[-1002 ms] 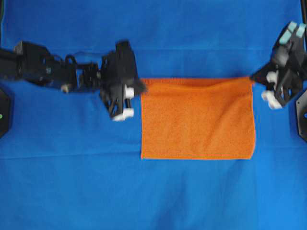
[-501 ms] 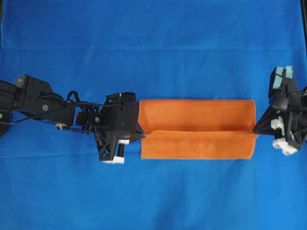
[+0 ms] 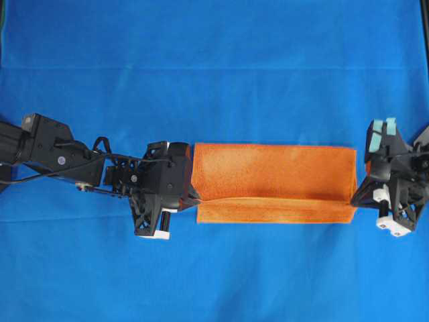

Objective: Fold the orange towel.
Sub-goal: 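Pull both held corners down toward the bottom edge, folding the towel in half, then release the corners and regrasp the folded towel's left and right ends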

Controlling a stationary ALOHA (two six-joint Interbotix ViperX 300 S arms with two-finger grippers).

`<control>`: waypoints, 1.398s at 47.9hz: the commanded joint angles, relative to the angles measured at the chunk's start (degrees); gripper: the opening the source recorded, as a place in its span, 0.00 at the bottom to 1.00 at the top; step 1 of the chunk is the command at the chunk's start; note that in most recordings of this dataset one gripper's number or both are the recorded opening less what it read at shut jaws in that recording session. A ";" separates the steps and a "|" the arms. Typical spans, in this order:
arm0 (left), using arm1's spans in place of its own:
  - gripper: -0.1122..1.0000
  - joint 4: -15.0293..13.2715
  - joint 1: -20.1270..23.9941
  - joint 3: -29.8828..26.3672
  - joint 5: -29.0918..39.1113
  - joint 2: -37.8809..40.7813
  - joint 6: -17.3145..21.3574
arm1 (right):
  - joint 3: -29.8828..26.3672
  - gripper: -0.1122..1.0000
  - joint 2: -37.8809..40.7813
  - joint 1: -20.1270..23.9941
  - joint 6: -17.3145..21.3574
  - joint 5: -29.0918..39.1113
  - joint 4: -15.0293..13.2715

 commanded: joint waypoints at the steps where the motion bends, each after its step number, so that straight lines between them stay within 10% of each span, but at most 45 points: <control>1: 0.11 0.00 -0.35 -0.70 -0.18 -0.53 0.18 | -1.05 0.11 0.09 0.35 0.35 -0.35 0.26; 13: 0.12 -0.18 -0.35 -0.88 -0.62 -0.53 0.00 | -0.97 0.12 0.09 0.97 4.83 -0.44 0.26; 19: 0.29 -0.18 -0.79 -0.88 -1.32 -0.53 0.00 | -0.97 0.13 0.09 3.25 7.29 -0.70 0.26; 30: 0.75 -0.09 -0.88 -0.79 -1.14 -1.23 0.44 | -1.14 0.65 0.00 4.39 8.09 -2.55 -1.58; 41: 0.67 0.00 2.02 -0.88 0.70 -3.52 1.23 | -2.81 0.59 -2.29 2.64 8.09 -3.25 -8.79; 58: 0.67 0.09 10.11 -1.85 0.70 -3.34 1.58 | -2.99 0.59 -2.46 -16.96 8.09 2.20 -21.88; 67: 0.66 0.09 12.74 -2.72 0.70 -2.11 1.58 | -3.08 0.59 -1.23 -20.13 8.17 3.34 -25.14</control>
